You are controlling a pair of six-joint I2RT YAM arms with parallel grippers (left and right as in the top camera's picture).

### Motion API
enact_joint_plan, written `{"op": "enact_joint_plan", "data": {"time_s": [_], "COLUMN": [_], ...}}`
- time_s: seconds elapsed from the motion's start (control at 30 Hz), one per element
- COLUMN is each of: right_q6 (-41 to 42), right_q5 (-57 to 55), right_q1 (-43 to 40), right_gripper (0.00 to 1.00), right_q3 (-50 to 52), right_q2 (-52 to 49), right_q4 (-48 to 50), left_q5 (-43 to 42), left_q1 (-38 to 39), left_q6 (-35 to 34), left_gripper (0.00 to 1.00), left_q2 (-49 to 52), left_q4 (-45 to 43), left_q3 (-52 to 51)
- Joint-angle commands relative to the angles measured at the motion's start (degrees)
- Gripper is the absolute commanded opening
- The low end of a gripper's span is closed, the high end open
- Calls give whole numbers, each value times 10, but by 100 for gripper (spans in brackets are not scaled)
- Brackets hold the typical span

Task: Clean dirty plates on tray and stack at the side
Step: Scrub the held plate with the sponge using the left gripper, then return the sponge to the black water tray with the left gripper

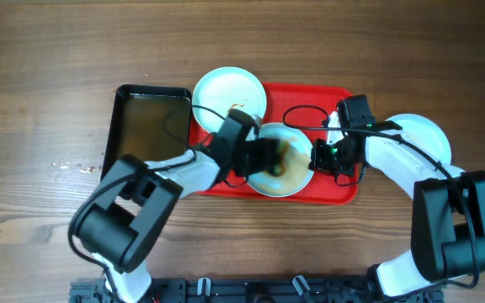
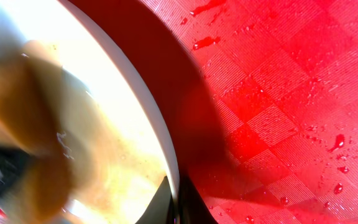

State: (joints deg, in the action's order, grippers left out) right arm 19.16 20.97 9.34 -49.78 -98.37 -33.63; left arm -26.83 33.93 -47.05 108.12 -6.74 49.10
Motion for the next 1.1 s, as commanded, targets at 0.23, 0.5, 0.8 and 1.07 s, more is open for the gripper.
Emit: {"op": "enact_joint_plan", "data": {"time_s": [0.23,0.5,0.8,1.07], "right_q6": [-10,-10,-10,-23], "right_q5": [-21,-21,-21,-15], "right_q1": [5,5,5,5], "right_gripper": [4,10,8,4], "right_q3": [16,16,16,12], "right_q2": [-16,-16,-16,16], "right_q4": [-3,23,71,15], "left_q5": [123,185,267,267], "left_q1": [-46,-149,-311,-316], "left_q6": [108,109,198,198], "left_gripper": [4,4,4,4], "left_q2": [-194,-283,-281,-281], "left_q4": [156,242,339,362], "left_q3": [-15,-15,-15,-15]}}
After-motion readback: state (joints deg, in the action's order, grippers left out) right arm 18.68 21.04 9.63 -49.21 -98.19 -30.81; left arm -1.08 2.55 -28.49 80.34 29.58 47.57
